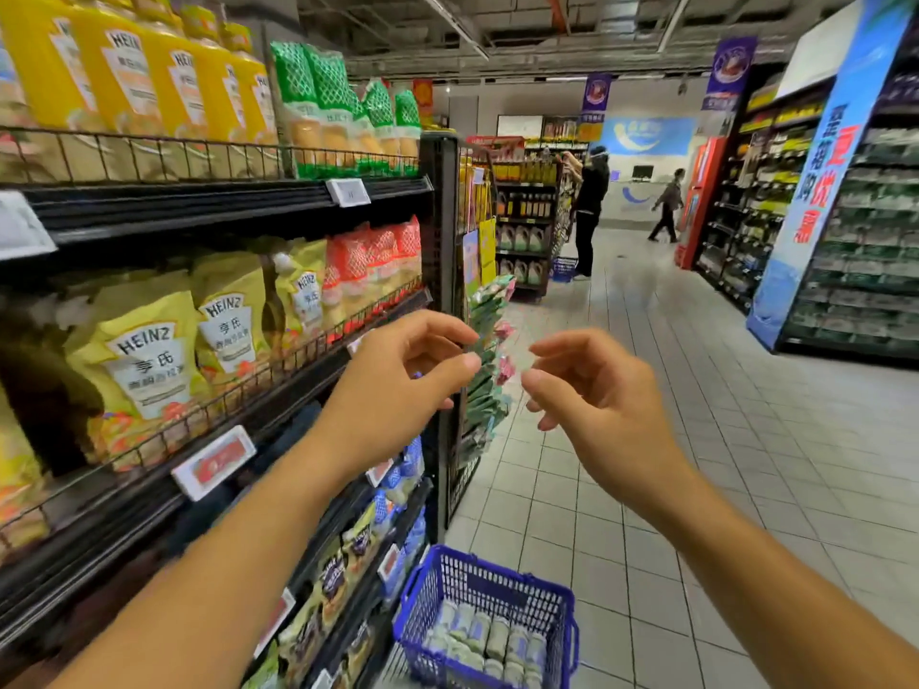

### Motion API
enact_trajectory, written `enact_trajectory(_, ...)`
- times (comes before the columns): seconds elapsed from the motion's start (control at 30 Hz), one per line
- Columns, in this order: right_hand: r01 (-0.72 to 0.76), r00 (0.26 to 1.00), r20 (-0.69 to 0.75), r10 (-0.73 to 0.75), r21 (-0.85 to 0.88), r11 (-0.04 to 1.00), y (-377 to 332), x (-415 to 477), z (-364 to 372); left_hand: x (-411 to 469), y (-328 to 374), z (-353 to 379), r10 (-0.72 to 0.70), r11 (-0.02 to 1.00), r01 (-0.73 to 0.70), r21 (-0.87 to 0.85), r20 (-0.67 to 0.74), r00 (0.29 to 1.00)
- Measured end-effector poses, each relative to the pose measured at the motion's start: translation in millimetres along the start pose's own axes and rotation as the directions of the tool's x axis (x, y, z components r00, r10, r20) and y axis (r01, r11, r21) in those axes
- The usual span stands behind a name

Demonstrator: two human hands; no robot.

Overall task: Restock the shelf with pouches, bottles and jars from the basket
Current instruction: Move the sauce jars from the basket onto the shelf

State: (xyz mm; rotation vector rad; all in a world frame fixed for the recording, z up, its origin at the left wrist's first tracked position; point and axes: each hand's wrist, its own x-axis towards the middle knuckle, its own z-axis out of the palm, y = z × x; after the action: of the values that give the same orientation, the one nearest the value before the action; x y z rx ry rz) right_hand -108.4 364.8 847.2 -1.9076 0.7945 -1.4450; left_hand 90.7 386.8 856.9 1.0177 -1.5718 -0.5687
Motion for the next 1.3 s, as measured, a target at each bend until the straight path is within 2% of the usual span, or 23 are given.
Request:
enact_trajectory(0.37,-0.217,0.975,-0.052,0.217,0.006,0.976,127,33,13,51,-129,32,-0.152,0.968,0.162,-0.19,0.065,0.986)
enact_trajectory(0.73,-0.399,0.911,-0.092,0.402,0.042,0.916,241,68,43,110,-259,48,-0.303,0.911,0.339,-0.234,0.175,0.937)
enact_trajectory(1.0,-0.544,0.83,-0.119,0.545,0.04,0.838,320,72,33,135,-340,82,-0.426,0.844,0.485,-0.231,0.261,0.866)
enact_trajectory(1.3,-0.671,0.729,-0.111,0.676,0.08,0.737,432,78,-1,160,-439,153,-0.594,0.732,0.661,-0.167,0.318,0.739)
